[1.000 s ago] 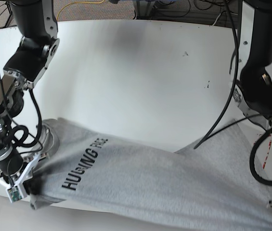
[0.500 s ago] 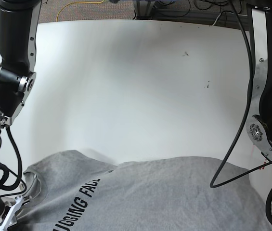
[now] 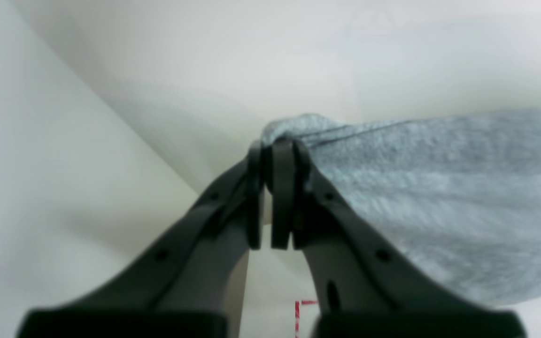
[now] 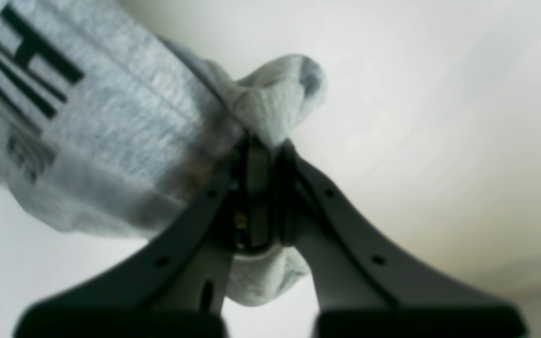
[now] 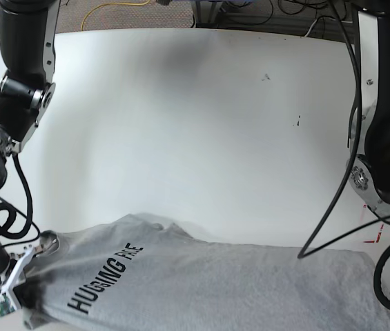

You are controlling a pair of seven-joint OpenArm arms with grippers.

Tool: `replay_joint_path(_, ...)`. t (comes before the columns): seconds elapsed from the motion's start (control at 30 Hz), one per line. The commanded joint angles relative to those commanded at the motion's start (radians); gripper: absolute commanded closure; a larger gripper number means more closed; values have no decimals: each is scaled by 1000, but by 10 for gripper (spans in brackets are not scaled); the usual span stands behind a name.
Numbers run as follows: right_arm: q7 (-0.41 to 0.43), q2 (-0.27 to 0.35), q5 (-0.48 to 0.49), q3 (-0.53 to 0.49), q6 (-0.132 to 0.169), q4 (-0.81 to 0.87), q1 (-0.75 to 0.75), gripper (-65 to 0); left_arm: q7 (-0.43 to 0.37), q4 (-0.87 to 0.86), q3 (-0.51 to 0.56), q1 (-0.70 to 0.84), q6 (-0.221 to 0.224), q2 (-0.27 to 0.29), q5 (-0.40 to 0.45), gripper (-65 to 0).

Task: Layout the t-shirt on the table in an organized manner, then fold the t-shirt properly
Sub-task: 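Lift the shirt again with both grippers and lay the edge down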

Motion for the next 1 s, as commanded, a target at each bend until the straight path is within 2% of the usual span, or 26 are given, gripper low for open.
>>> replay_joint_path(0.33, 0, -109, 0, 123, 0, 115, -330, -2, 0, 227, -2, 400, 0, 5, 0, -6)
replay_joint_path(0.47, 0, -161, 0, 149, 0, 137, -443, -2, 0, 295, -54, 598, 0, 18, 0, -4)
replay_joint_path(0.57, 0, -181, 0, 160, 0, 138, -503, -2, 0, 318, -92, 709, 0, 44, 0, -4)
replay_joint_path(0.9, 3, -242, 0, 161, 0, 138, -661, 0, 0, 328, -216, 973, 0, 41, 0, -4)
replay_joint_path(1.0, 3, -264, 0, 167, 0, 140, -712, 0, 0, 328, -250, 1046, 0, 23, 0, -4)
